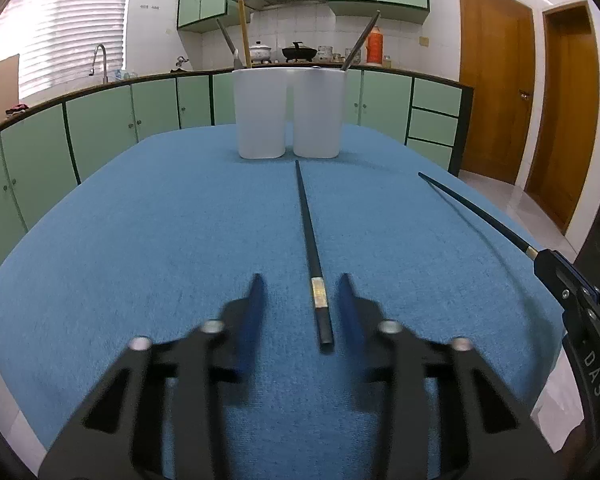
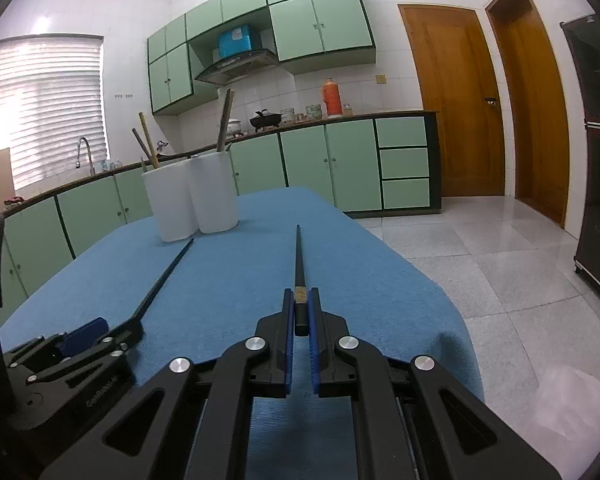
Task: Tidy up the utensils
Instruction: 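Close the left tool on the other black chopstick, then lift both black chopsticks and carry them over the white holder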
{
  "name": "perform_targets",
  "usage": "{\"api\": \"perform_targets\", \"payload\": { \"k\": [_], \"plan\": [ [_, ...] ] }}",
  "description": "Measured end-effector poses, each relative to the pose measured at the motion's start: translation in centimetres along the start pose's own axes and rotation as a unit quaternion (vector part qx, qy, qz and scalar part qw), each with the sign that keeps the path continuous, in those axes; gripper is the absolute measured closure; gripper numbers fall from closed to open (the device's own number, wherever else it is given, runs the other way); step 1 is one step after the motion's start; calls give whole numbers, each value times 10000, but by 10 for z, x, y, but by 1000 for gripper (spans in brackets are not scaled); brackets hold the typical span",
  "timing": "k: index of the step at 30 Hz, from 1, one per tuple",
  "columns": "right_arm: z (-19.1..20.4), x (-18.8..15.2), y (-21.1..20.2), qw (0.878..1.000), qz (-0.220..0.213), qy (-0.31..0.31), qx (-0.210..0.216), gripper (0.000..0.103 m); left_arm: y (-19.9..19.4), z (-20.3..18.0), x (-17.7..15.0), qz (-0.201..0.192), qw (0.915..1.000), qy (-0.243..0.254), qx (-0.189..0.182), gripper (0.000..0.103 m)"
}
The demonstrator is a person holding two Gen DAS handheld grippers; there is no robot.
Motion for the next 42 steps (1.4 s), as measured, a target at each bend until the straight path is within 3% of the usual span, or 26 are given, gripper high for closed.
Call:
{"api": "perform_targets", "payload": {
  "k": [4,14,20,30,42],
  "plan": [
    [-2,1,0,10000,-7,30,-3,96,-2,-3,-2,-44,10000,25,35,97],
    [3,3,-5,9998,-157,-134,-17,96,-10,-3,0,-128,9999,29,65,97],
    [5,21,-16,9986,-432,-292,108,96,-33,-1,12,-537,9985,100,92,97],
    [13,86,-44,9923,-961,-564,547,96,-78,13,71,-1316,9912,96,-83,97],
    [46,174,-38,9866,-593,-791,1299,96,-104,28,143,-1664,9847,136,-497,97]
  ]
}}
Point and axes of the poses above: each gripper's, at about its wrist camera, not at the fingertips, and y roughly the way its jaws point, z to its left, x to its top, the point moved 1 cm from there along y, roughly the way its jaws point, and after that the axes turned 7 degrees about z, right-handed, at the moved point
